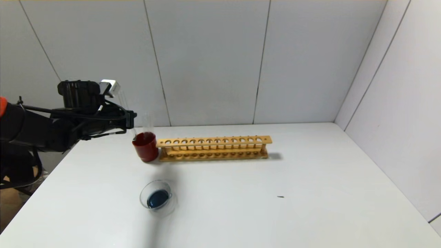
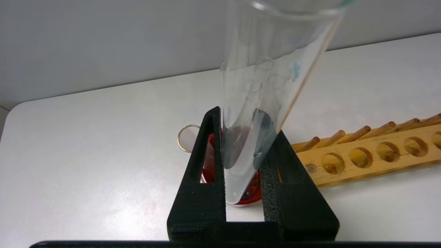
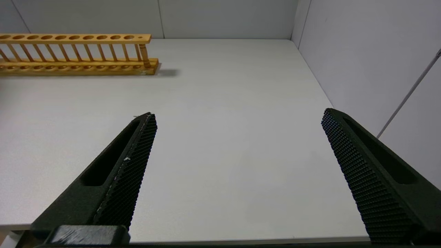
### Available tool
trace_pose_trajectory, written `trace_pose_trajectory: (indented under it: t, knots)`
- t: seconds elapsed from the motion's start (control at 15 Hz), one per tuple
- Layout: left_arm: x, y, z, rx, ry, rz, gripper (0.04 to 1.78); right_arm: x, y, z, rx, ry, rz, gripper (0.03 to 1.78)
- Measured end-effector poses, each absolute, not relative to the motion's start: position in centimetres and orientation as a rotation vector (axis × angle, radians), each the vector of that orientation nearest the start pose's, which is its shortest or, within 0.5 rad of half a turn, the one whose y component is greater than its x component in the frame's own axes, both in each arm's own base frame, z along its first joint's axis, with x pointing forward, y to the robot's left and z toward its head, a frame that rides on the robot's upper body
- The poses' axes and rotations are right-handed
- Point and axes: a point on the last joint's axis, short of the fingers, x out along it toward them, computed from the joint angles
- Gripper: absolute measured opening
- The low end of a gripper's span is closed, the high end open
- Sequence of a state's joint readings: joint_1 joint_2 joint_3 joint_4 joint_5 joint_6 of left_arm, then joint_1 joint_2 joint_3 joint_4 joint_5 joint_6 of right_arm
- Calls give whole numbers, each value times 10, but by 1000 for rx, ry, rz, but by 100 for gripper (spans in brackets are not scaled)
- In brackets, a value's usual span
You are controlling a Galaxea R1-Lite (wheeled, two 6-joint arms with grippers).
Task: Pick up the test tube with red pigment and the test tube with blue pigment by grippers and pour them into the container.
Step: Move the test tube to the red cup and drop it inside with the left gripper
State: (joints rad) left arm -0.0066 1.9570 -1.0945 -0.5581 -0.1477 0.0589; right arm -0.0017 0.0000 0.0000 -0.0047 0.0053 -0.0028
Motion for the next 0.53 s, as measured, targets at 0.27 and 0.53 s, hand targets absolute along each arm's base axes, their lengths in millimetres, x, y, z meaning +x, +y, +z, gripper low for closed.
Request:
trace_pose_trajectory:
  t: [0.27, 0.53]
  knots:
    - [391, -8, 138, 43, 282, -170, 33, -23, 0, 76, -3, -5, 4, 175]
    - [398, -11, 121, 39, 316, -177, 33, -23, 0, 76, -3, -4, 4, 175]
